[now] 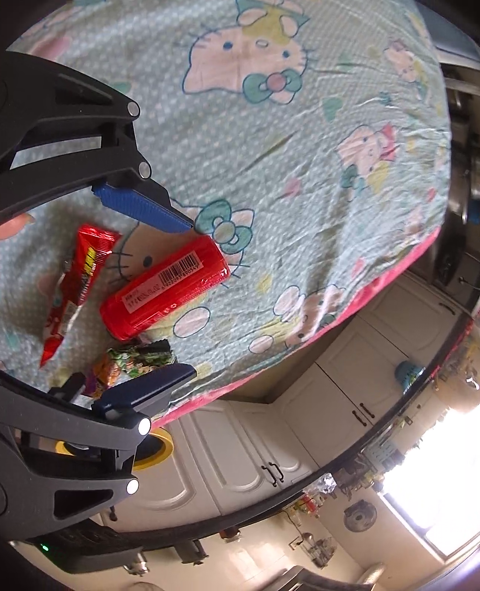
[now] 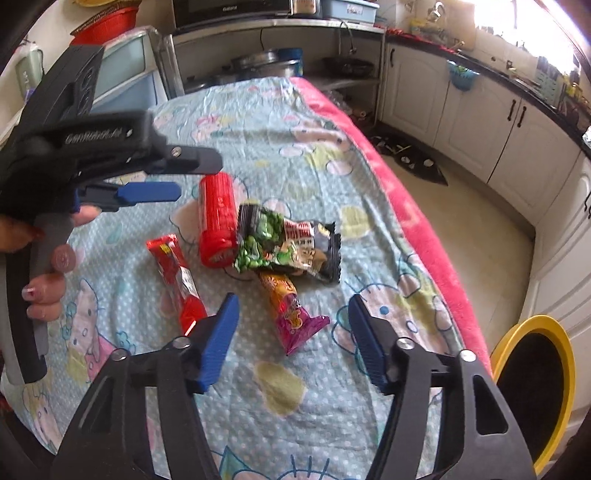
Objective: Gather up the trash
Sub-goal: 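Lower the left tool around the red tube while the right tool approaches the pink-orange wrapper, then close the left tool on the red tube while the right tool grasps the pink-orange wrapper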
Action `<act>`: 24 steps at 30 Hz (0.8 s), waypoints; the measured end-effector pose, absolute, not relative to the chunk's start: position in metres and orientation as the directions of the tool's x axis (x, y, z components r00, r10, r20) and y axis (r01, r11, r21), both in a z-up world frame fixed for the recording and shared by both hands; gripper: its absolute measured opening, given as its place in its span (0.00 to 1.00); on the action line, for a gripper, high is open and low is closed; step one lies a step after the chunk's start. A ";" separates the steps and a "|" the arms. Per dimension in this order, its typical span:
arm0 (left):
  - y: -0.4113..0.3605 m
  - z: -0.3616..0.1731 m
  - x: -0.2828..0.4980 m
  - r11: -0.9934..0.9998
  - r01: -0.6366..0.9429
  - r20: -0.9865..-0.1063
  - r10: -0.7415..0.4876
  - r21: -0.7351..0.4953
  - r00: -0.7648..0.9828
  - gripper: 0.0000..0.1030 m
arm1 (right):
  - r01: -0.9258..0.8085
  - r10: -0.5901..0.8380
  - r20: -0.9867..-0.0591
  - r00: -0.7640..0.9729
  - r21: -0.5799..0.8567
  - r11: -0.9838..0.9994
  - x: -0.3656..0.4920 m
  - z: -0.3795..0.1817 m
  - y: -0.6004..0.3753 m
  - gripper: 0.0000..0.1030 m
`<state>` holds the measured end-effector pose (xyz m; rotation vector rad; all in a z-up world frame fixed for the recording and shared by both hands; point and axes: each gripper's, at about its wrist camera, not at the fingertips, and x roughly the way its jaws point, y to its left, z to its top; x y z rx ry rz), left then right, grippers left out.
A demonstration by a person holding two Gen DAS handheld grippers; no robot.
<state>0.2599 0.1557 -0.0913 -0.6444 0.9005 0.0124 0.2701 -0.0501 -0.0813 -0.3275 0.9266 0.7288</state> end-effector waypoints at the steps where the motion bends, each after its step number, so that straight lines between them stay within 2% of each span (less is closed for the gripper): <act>1: 0.156 -0.093 0.262 0.809 -0.278 -0.733 -0.252 -0.518 0.631 0.59 | -0.697 0.430 -0.820 0.377 0.055 0.715 0.271 -0.083 -0.050 0.52; 7: 0.158 -0.101 0.268 0.795 -0.297 -0.743 -0.263 -0.528 0.616 0.47 | -0.712 0.428 -0.837 0.340 0.069 0.699 0.272 -0.093 -0.043 0.33; 12: 0.158 -0.116 0.273 0.784 -0.318 -0.760 -0.279 -0.533 0.587 0.32 | -0.714 0.435 -0.839 0.326 0.083 0.695 0.269 -0.096 -0.043 0.27; 17: 0.159 -0.121 0.273 0.778 -0.317 -0.755 -0.288 -0.543 0.589 0.33 | -0.727 0.451 -0.837 0.310 0.097 0.680 0.262 -0.094 -0.045 0.19; 24: 0.156 -0.119 0.272 0.798 -0.302 -0.760 -0.275 -0.522 0.588 0.29 | -0.737 0.460 -0.835 0.302 0.102 0.668 0.251 -0.091 -0.049 0.17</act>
